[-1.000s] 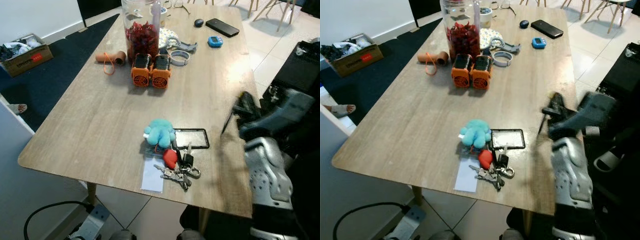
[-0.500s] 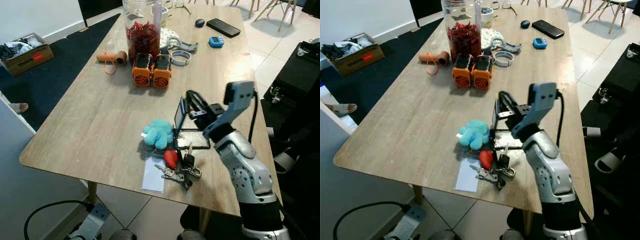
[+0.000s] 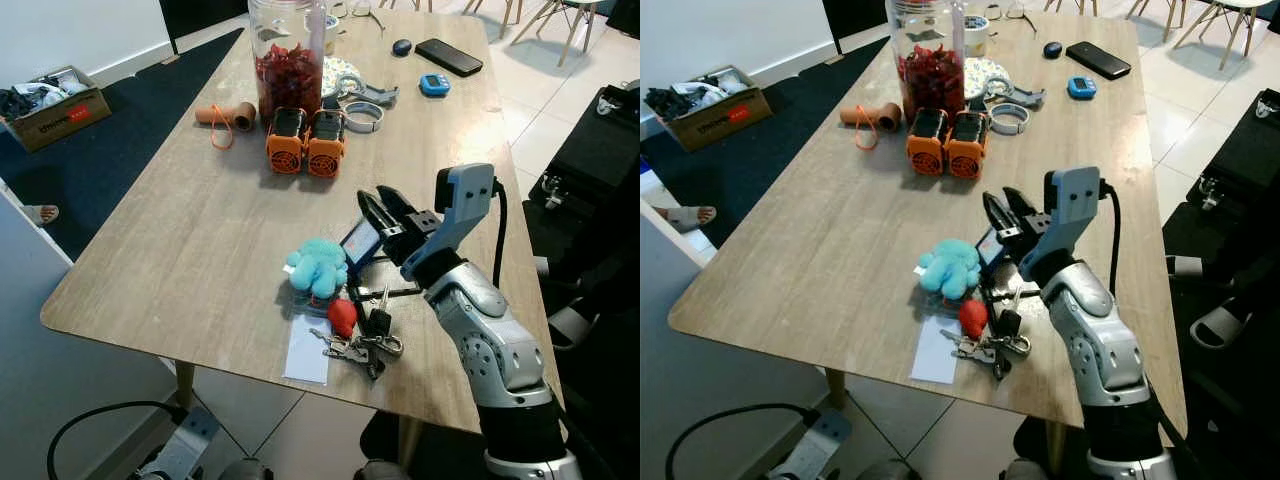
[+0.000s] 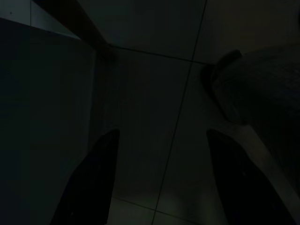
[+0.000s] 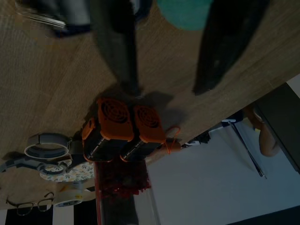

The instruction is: Hang keys on a hook

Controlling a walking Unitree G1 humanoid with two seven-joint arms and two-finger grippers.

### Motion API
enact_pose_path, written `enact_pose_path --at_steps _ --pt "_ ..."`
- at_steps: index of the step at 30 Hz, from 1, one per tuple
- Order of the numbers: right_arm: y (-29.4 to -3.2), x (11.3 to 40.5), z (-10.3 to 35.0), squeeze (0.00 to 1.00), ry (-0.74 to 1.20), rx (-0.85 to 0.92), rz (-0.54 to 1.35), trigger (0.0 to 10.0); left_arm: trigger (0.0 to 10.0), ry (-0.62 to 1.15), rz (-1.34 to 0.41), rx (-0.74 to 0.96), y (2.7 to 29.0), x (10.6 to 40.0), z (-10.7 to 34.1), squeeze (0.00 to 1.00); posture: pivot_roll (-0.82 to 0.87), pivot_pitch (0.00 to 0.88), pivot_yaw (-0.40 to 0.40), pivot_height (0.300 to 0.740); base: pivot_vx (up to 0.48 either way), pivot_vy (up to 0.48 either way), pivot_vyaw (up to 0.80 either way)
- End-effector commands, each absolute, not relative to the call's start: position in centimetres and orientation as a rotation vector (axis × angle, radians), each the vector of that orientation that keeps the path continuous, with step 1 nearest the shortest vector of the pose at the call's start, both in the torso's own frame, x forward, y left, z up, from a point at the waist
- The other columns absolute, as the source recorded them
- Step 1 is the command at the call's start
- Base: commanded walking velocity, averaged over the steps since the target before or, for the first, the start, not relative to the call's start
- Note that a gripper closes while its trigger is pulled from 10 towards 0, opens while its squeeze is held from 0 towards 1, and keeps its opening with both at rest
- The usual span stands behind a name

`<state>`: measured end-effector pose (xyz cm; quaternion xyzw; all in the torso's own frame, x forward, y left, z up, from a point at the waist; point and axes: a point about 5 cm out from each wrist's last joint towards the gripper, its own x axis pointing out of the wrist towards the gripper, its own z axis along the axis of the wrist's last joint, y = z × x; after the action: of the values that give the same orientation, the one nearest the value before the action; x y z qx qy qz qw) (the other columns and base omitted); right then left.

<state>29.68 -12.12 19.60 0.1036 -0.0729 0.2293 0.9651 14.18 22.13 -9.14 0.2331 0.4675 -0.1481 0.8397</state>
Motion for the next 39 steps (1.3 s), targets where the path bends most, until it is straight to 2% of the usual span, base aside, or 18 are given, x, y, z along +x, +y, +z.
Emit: enact_pose_path --at_steps 1,2,4,12,18,19,24,29,33,34,35,36,38,39 --pt "-12.2 29.6 19.4 0.73 -0.132 0.191 0.454 10.0 10.0 1.020 -0.295 0.499 23.0 13.4 -9.3 0.05 0.04 0.124 0.009 0.740 0.000 0.000 0.00" --pt "-12.2 29.6 19.4 0.73 -0.132 0.191 0.454 10.0 10.0 1.020 -0.295 0.499 23.0 13.4 -9.3 0.05 0.04 0.124 0.009 0.740 0.000 0.000 0.00" --pt "-12.2 29.6 19.4 0.00 -0.130 0.186 0.447 10.0 10.0 1.020 -0.295 0.499 23.0 13.3 -9.3 0.05 0.04 0.125 0.008 0.740 0.000 0.000 0.00" --pt "-13.0 29.7 19.0 0.00 -0.119 0.177 0.394 10.0 10.0 1.022 -0.296 0.498 23.0 13.2 -9.3 0.06 0.05 0.131 0.007 0.740 0.000 0.000 0.00" --pt "-16.6 30.1 17.3 0.00 -0.065 0.182 0.119 10.0 10.0 1.024 -0.297 0.499 22.9 13.1 -9.4 0.06 0.05 0.128 0.004 0.740 0.000 0.000 0.00" --pt "-16.6 30.1 17.3 0.00 -0.065 0.182 0.119 10.0 10.0 1.024 -0.297 0.499 22.9 13.1 -9.4 0.06 0.05 0.128 0.004 0.740 0.000 0.000 0.00" --pt "-19.8 29.7 14.2 0.00 0.049 0.181 -0.080 10.0 10.0 1.023 -0.300 0.499 22.8 13.1 -9.4 0.06 0.04 0.122 0.004 0.740 0.000 0.000 0.00" --pt "-21.0 29.3 12.6 0.00 0.091 0.201 -0.147 10.0 10.0 1.022 -0.303 0.499 22.7 13.2 -9.4 0.06 0.04 0.120 0.004 0.740 0.000 0.000 0.00" --pt "-21.0 29.3 12.6 0.00 0.091 0.201 -0.147 10.0 10.0 1.022 -0.303 0.499 22.7 13.2 -9.4 0.06 0.04 0.120 0.004 0.740 0.000 0.000 0.00" --pt "-21.4 29.2 12.1 0.87 0.102 0.202 -0.168 10.0 10.0 1.021 -0.304 0.500 22.7 13.2 -9.4 0.06 0.04 0.119 0.004 0.740 0.000 0.000 0.00" --pt "-21.9 29.4 11.5 1.00 0.108 0.208 -0.193 10.0 10.0 1.020 -0.305 0.502 22.7 13.2 -9.4 0.06 0.04 0.117 0.007 0.740 0.000 0.000 0.00" --pt "-21.9 29.4 11.5 1.00 0.108 0.208 -0.193 10.0 10.0 1.020 -0.305 0.502 22.7 13.2 -9.4 0.06 0.04 0.117 0.007 0.740 0.000 0.000 0.00" --pt "-22.6 30.0 11.1 0.00 0.100 0.224 -0.222 10.0 10.0 1.016 -0.287 0.493 22.7 13.2 -9.4 0.06 0.04 0.117 0.008 0.740 0.000 0.000 0.00" --pt "-22.7 30.3 11.1 0.00 0.093 0.231 -0.225 10.0 10.0 1.013 -0.273 0.482 22.7 13.2 -9.4 0.06 0.04 0.116 0.007 0.740 0.000 0.000 0.00"
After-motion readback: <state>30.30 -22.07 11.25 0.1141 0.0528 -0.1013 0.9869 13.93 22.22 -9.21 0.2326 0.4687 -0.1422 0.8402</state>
